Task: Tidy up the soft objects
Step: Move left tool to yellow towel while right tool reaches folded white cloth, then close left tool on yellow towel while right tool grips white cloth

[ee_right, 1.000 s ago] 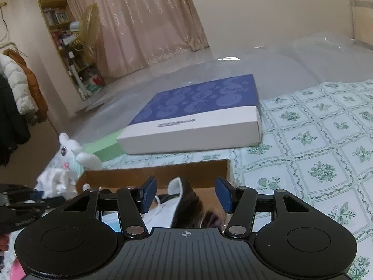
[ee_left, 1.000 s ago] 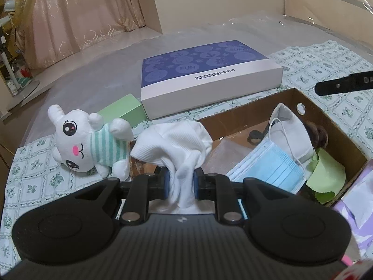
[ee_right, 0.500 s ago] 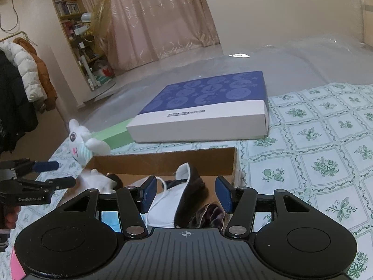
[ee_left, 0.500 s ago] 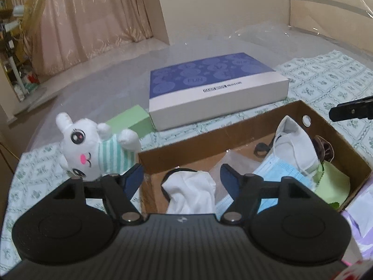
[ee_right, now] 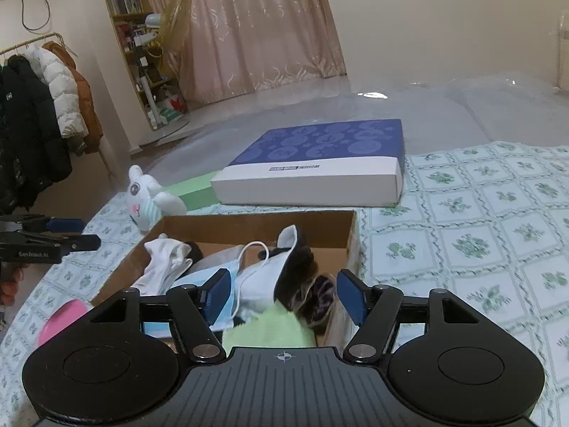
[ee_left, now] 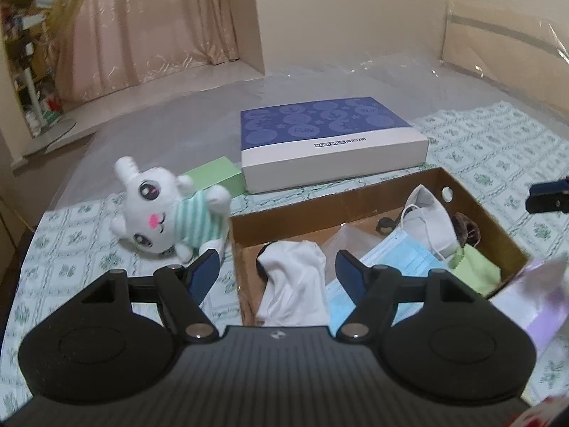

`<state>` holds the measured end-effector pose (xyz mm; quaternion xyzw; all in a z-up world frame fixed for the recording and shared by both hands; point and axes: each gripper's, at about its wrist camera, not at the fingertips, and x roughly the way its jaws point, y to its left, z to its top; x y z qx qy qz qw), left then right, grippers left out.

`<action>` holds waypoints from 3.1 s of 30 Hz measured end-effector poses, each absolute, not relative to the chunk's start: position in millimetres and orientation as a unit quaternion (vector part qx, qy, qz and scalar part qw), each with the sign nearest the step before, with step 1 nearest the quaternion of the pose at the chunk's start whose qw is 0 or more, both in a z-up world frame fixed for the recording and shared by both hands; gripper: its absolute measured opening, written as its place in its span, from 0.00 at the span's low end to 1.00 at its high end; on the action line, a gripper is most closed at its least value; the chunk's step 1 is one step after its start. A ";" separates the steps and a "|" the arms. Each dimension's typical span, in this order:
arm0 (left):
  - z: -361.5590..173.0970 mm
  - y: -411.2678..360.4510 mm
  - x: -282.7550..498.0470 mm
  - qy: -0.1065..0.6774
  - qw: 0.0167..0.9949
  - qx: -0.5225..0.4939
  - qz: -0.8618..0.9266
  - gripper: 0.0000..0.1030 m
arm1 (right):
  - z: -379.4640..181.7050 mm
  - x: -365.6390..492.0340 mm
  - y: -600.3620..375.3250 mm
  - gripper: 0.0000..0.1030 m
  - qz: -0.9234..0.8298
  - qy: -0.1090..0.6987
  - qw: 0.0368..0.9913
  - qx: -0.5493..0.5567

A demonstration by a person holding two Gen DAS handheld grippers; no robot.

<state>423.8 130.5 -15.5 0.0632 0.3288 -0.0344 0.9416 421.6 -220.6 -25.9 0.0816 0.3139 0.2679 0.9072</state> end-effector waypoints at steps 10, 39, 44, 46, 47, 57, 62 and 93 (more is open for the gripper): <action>8.1 134.6 349.3 0.345 0.938 0.039 -0.026 0.68 | -3.1 353.1 -249.3 0.74 0.254 0.307 0.911 0.107; 14.1 74.5 146.2 0.351 0.936 -0.007 -0.017 0.68 | 21.1 161.4 -262.4 0.75 0.240 0.311 0.912 0.120; 9.1 64.4 124.0 0.347 0.938 -0.003 -0.005 0.68 | 9.7 139.8 -254.7 0.75 0.241 0.328 0.905 0.126; 8.2 60.5 116.6 0.343 0.939 -0.007 -0.004 0.68 | 5.9 132.2 -251.5 0.75 0.240 0.333 0.904 0.123; 7.8 58.8 113.3 0.340 0.940 -0.011 -0.002 0.68 | 4.3 128.9 -249.6 0.75 0.238 0.333 0.904 0.120; -6.5 42.0 95.2 0.352 0.935 -0.045 -0.006 0.68 | -12.4 107.9 -243.9 0.75 0.216 0.350 0.905 0.112; -13.2 36.5 87.8 0.354 0.934 -0.055 -0.011 0.68 | -21.2 101.3 -242.7 0.75 0.214 0.363 0.900 0.113; -63.8 18.5 112.2 0.394 0.918 -0.040 -0.021 0.68 | -80.8 121.7 -232.3 0.75 0.173 0.430 0.882 0.082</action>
